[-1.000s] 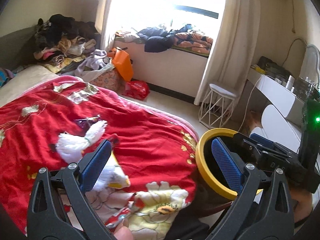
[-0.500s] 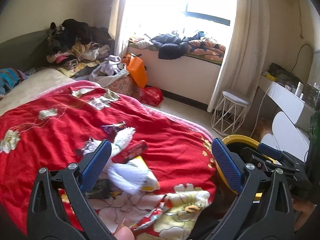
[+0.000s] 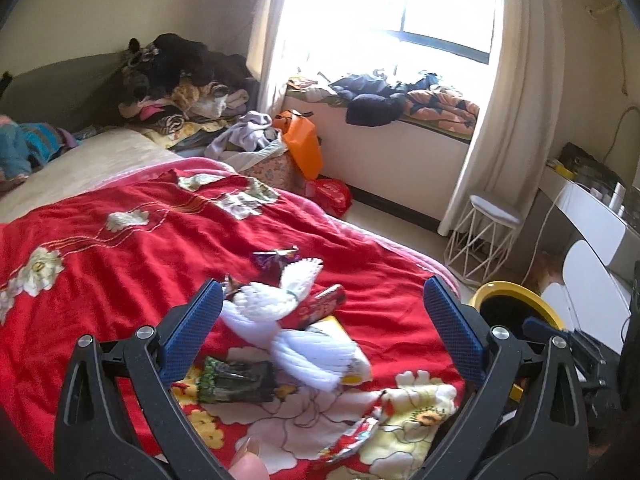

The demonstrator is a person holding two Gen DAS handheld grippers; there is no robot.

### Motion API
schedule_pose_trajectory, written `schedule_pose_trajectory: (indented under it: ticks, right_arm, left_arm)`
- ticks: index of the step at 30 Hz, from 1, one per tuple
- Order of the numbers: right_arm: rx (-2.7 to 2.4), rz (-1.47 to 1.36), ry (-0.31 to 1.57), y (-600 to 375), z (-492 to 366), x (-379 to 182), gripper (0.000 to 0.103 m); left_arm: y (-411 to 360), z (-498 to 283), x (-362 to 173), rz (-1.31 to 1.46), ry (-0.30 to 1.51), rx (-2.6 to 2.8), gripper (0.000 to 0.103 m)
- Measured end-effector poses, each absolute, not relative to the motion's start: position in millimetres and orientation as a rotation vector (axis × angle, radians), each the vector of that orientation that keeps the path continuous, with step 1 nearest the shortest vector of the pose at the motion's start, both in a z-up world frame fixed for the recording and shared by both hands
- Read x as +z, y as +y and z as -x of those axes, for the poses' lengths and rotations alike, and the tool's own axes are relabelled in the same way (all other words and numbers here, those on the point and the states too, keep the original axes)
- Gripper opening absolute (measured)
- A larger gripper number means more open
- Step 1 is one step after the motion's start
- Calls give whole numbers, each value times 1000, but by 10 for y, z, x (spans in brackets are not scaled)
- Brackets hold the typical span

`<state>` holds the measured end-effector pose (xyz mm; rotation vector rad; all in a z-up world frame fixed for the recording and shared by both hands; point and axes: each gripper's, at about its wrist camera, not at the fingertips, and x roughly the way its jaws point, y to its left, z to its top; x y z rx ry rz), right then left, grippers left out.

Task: Collect trash
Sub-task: 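Move both open tools back over the trash on the bedspread, then grasp the white mesh foam sleeve with the left gripper while the right gripper grasps a red wrapper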

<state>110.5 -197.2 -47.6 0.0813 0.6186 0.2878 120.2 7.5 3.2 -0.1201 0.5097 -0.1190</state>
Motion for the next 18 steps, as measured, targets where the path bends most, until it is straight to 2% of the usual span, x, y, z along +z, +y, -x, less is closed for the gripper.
schedule_pose_trajectory:
  ticks: [18]
  right_arm:
    - [315, -7, 731, -1499, -1118, -826, 81]
  left_arm:
    - [633, -1317, -157, 173, 533, -21, 92]
